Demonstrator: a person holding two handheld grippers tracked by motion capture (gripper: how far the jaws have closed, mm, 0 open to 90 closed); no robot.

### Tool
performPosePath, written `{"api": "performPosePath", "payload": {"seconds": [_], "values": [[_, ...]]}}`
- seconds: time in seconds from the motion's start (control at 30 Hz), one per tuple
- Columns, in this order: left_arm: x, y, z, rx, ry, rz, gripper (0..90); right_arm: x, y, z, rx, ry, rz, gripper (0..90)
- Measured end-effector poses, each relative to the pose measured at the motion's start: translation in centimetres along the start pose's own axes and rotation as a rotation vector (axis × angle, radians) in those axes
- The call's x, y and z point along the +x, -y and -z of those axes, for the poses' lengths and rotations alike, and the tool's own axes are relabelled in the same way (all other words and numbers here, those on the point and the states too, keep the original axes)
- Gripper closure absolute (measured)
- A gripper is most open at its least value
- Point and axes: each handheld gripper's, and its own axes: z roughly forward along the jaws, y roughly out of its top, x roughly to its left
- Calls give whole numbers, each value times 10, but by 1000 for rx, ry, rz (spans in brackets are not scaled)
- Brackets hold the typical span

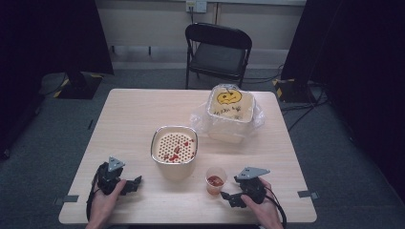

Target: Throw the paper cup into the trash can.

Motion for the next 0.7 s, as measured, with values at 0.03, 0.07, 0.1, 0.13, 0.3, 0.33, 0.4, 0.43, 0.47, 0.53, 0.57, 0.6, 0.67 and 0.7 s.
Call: {"api": "performPosePath", "payload": {"seconds": [0.03, 0.07, 0.1, 0.13, 0.3, 0.33, 0.4, 0.43, 0.47, 0.53, 0.57, 0.6, 0.67, 0.7], "values": [[0, 0, 0, 0, 0, 1, 0, 1, -1, -1, -9, -18, -3, 179], [0, 0, 0, 1, 0, -1, 0, 2, -1, -2, -9, -21, 2, 179], [0, 0, 0, 1, 0, -1, 0, 4, -2, -3, -8, -25, 8, 180], [0, 0, 0, 1, 0, -2, 0, 5, -3, -4, -14, -29, 12, 186], [0, 0, 0, 0, 1, -1, 0, 13, -11, -10, -57, -73, 13, 224], [0, 0, 0, 0, 1, -1, 0, 13, -11, -10, -57, -73, 13, 224], [0, 0, 0, 0, 1, 0, 0, 16, -18, -15, -88, -95, 11, 253], [0, 0, 0, 0, 1, 0, 0, 16, -18, -15, -88, -95, 11, 253], [0, 0, 0, 0, 1, -1, 0, 16, -21, -19, -92, -113, 10, 263], [0, 0, 0, 0, 1, -1, 0, 16, -22, -20, -97, -117, 9, 265], [0, 0, 0, 0, 1, -1, 0, 15, -24, -23, -104, -122, 13, 273], [0, 0, 0, 0, 0, -1, 0, 15, -25, -24, -108, -126, 14, 276], [0, 0, 0, 0, 1, -1, 0, 17, -27, -27, -113, -110, 40, 289], [0, 0, 0, 0, 0, 0, 0, 17, -29, -28, -117, -111, 43, 290]]}}
